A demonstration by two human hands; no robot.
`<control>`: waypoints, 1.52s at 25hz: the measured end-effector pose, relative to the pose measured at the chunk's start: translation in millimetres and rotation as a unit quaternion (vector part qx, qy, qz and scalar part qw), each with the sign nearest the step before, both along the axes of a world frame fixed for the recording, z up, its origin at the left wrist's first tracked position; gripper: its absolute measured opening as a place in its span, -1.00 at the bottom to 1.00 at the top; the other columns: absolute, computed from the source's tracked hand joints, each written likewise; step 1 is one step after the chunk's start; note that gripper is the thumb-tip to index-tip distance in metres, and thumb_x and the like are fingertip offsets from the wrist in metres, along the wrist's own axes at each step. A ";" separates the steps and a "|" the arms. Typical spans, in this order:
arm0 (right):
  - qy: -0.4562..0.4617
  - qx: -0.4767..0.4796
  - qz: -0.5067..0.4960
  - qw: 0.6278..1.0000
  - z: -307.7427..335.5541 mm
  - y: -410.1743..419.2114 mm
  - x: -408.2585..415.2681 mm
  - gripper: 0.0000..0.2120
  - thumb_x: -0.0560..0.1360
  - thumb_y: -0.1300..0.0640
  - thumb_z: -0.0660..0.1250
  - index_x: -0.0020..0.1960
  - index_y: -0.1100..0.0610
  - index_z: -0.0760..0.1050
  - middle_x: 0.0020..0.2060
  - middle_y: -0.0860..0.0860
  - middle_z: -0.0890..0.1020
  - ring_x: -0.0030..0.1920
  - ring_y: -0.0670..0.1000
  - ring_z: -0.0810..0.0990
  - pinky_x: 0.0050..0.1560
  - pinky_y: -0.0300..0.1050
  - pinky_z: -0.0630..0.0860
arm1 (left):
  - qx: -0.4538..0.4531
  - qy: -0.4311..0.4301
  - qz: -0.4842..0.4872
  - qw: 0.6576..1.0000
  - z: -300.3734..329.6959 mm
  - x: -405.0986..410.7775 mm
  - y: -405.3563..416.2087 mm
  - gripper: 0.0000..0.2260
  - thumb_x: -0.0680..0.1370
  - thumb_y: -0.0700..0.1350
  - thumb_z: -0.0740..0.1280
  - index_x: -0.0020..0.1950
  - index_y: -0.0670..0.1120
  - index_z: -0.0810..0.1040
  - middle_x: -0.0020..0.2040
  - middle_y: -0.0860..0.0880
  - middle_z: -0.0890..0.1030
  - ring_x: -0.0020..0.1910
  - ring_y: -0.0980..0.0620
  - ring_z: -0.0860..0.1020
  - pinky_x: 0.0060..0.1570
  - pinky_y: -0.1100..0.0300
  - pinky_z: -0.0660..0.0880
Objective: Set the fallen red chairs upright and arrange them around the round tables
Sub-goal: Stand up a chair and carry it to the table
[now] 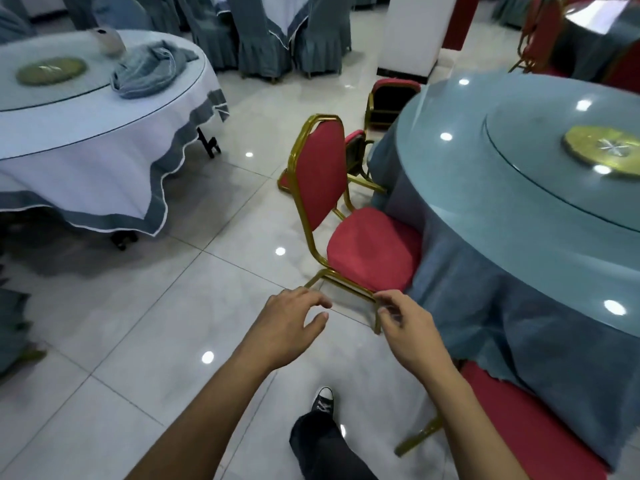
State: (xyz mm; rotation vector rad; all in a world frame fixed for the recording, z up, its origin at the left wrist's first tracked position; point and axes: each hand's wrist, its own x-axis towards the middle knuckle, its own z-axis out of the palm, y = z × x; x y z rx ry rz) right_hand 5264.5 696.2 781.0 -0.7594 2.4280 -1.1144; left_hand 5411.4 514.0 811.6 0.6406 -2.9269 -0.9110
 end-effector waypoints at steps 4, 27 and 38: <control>-0.023 -0.015 -0.010 1.000 -7.7 -79.8 -46.5 -0.78 0.59 0.19 0.30 0.17 -0.03 0.57 0.05 -0.11 0.64 0.07 -0.10 0.59 0.18 -0.03 0.54 | -0.007 -0.033 0.001 0.999 -6.5 -48.5 -75.6 -0.80 0.64 0.12 0.22 0.26 0.22 0.49 0.25 0.24 0.52 0.20 0.20 0.41 0.20 0.24 0.31; 0.008 -0.050 -0.115 0.992 14.5 -546.3 -252.2 -0.80 0.62 0.07 0.29 0.16 -0.21 0.53 0.00 -0.25 0.65 -0.02 -0.28 0.60 -0.03 -0.26 0.56 | -0.015 0.015 -0.112 0.993 14.1 -297.9 -586.2 -0.80 0.66 0.01 0.23 0.25 0.11 0.55 0.20 0.19 0.57 0.22 0.18 0.46 0.22 0.28 0.36; -0.018 -0.041 -0.172 0.984 -4.8 -729.8 -383.6 -0.81 0.62 0.09 0.29 0.18 -0.13 0.56 -0.03 -0.24 0.61 -0.03 -0.20 0.59 -0.05 -0.02 0.65 | 0.009 0.012 -0.168 0.986 -8.3 -455.3 -772.4 -0.82 0.65 0.03 0.23 0.21 0.18 0.54 0.09 0.34 0.49 0.16 0.27 0.42 0.19 0.31 0.33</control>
